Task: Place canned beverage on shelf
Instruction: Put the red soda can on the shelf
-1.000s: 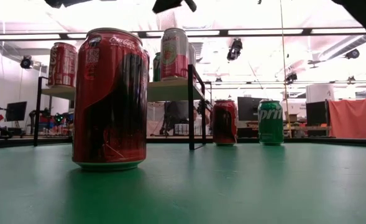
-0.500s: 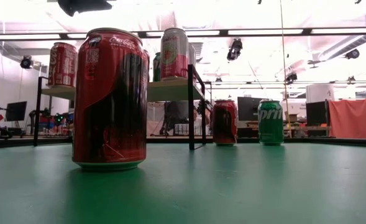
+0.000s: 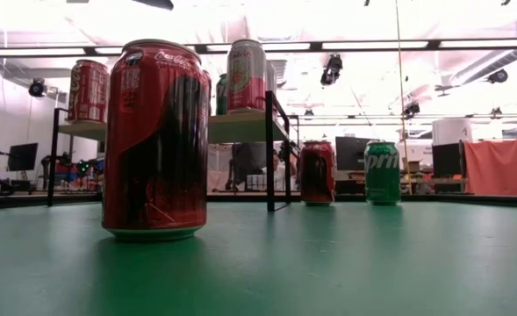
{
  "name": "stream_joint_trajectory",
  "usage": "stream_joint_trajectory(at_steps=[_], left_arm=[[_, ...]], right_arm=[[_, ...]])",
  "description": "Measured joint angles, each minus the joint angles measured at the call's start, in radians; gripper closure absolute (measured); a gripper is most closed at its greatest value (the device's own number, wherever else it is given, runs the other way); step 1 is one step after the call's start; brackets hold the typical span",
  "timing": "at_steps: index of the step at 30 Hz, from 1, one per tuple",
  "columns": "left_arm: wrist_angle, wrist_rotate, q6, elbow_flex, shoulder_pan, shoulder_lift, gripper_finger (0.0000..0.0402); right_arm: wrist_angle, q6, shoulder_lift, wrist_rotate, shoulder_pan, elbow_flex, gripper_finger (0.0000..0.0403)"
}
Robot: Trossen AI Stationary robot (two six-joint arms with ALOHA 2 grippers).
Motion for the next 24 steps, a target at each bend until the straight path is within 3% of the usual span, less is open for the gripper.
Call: stream_joint_trajectory(at_steps=[8, 17, 24], left_arm=[[-0.116, 0.286, 0.143, 0.184, 0.226, 0.166, 0.0400], [-0.212, 0.308, 0.277, 0.295, 0.402, 0.327, 0.0401], [-0.220, 0.308, 0.314, 0.319, 0.459, 0.356, 0.0401]], right_arm=[[-0.021, 0.018, -0.008, 0.102, 0.098, -0.001, 0.0394], [-0.022, 0.042, -0.010, 0.119, 0.126, -0.001, 0.0394], [-0.024, 0.042, -0.011, 0.119, 0.126, -0.001, 0.0394]])
